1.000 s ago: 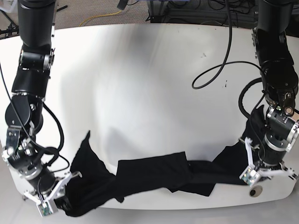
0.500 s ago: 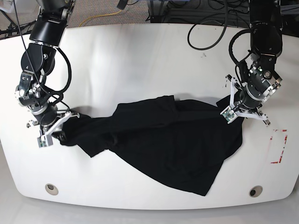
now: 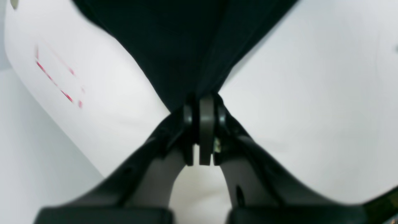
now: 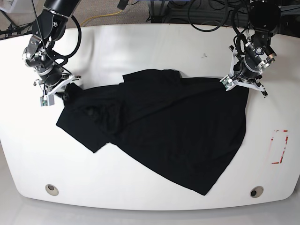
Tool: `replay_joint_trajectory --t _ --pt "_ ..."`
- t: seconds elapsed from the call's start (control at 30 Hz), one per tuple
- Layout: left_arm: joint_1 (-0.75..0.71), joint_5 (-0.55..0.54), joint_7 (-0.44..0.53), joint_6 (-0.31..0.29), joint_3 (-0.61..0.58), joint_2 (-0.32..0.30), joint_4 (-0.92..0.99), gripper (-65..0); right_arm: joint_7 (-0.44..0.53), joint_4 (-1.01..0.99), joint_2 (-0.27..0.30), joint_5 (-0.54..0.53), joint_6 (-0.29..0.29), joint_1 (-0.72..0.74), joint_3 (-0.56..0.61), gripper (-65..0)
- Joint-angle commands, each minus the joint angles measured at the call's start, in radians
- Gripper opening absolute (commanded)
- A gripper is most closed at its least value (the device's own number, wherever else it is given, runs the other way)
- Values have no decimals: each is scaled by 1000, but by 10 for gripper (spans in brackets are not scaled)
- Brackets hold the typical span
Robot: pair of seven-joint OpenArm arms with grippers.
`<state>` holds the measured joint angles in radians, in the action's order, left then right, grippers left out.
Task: Fold the T-shirt properly
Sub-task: 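Lay the shirt flat, dragging it away from the robot with both grippers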
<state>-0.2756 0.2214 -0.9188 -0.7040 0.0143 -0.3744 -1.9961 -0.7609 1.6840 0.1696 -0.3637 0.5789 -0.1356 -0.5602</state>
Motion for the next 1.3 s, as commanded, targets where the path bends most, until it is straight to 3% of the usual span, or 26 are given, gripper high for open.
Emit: replay_joint_trajectory --t 0.0,0.17,0.4,0.47,0.67,0.73,0.87,1.03,1.27 --pt "-23 26 5 6 8 -11 -16 -650 22 32 -12 -13 36 -16 -25 -650" --pt "-77 29 5 6 8 -10 -16 -650 21 34 -52 -13 115 -66 -65 -650" --pt "-98 28 5 6 6 -10 -15 -650 19 28 -57 -13 119 -117 -94 -636" --pt "-98 28 5 6 5 -10 -15 -650 19 31 -57 -13 119 -126 -94 -569" --pt "-92 25 5 6 3 -10 -15 -650 16 113 -112 -13 119 -146 -116 -228" --pt "-92 25 5 6 3 -8 -15 -650 1 161 -135 -13 119 -160 -117 -184" --pt "-90 25 7 6 5 -8 -15 -650 -73 255 -170 -14 119 -163 -105 -178" --pt "-90 25 7 6 34 25 -15 -650 -105 252 -203 -14 119 -134 6 -178" --pt "-90 28 7 6 100 76 -15 -650 -110 110 -227 -13 119 -58 144 -178"
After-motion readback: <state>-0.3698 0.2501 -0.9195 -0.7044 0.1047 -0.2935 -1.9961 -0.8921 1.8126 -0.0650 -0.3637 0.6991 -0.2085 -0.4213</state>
